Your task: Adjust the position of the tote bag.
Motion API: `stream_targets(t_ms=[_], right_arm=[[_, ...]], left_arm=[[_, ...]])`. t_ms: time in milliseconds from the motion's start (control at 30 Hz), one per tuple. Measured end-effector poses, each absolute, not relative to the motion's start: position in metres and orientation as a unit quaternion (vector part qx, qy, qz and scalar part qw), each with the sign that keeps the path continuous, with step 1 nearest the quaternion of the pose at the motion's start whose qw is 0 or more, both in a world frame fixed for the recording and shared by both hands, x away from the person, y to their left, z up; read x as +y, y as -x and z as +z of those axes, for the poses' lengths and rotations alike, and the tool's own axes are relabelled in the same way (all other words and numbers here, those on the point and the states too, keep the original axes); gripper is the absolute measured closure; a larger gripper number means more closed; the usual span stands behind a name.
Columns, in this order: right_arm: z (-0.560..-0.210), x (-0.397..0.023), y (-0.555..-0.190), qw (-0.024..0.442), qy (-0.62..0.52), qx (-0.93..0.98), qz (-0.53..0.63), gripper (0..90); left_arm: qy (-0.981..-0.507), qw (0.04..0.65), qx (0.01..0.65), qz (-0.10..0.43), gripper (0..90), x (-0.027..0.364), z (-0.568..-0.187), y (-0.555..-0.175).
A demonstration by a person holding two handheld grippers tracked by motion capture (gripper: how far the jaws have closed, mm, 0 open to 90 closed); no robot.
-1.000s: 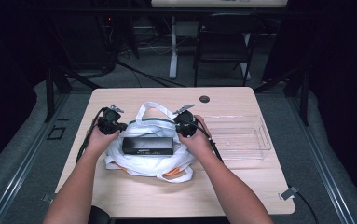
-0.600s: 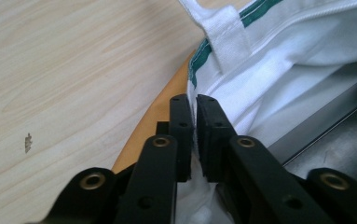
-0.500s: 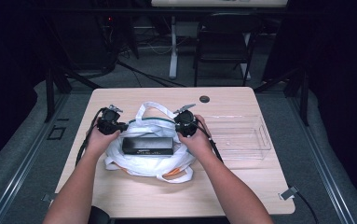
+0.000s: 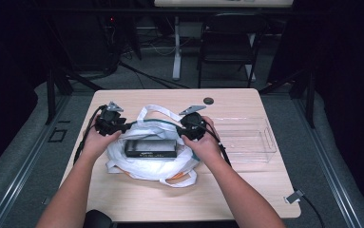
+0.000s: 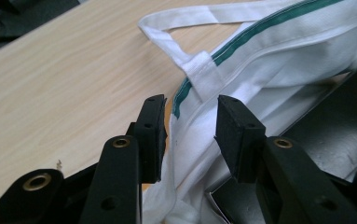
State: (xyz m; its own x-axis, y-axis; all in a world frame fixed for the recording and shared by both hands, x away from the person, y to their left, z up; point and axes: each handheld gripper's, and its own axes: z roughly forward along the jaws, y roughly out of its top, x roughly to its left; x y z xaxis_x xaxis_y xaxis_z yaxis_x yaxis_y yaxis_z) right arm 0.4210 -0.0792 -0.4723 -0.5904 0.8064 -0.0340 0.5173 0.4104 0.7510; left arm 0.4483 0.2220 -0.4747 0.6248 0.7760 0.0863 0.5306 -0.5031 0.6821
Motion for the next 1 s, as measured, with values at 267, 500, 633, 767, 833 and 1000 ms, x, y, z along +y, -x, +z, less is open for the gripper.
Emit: stream_targets(t_ms=[267,500,633,767,833,1000], right_arm=[[-0.465,-0.086,-0.403,0.206,-0.395,0.817,0.367,62.3],[-0.464,-0.099,-0.385,0.209,-0.388,0.816,0.374,60.3],[-0.466,-0.106,-0.376,0.214,-0.383,0.82,0.367,59.1],[-0.469,-0.115,-0.367,0.211,-0.386,0.818,0.371,58.7],[-0.47,-0.119,-0.362,0.211,-0.388,0.817,0.37,58.5],[-0.473,-0.129,-0.351,0.208,-0.392,0.815,0.372,58.4]], left_arm=[[-0.869,0.292,0.353,0.187,61.2,0.218,-0.459,-0.439],[-0.882,0.285,0.327,0.183,59.5,0.215,-0.448,-0.435],[-0.893,0.272,0.311,0.178,56.1,0.214,-0.444,-0.433],[-0.906,0.258,0.285,0.179,52.7,0.209,-0.442,-0.432],[-0.911,0.249,0.274,0.179,52.1,0.207,-0.441,-0.432],[-0.923,0.232,0.252,0.177,49.3,0.202,-0.44,-0.432]])
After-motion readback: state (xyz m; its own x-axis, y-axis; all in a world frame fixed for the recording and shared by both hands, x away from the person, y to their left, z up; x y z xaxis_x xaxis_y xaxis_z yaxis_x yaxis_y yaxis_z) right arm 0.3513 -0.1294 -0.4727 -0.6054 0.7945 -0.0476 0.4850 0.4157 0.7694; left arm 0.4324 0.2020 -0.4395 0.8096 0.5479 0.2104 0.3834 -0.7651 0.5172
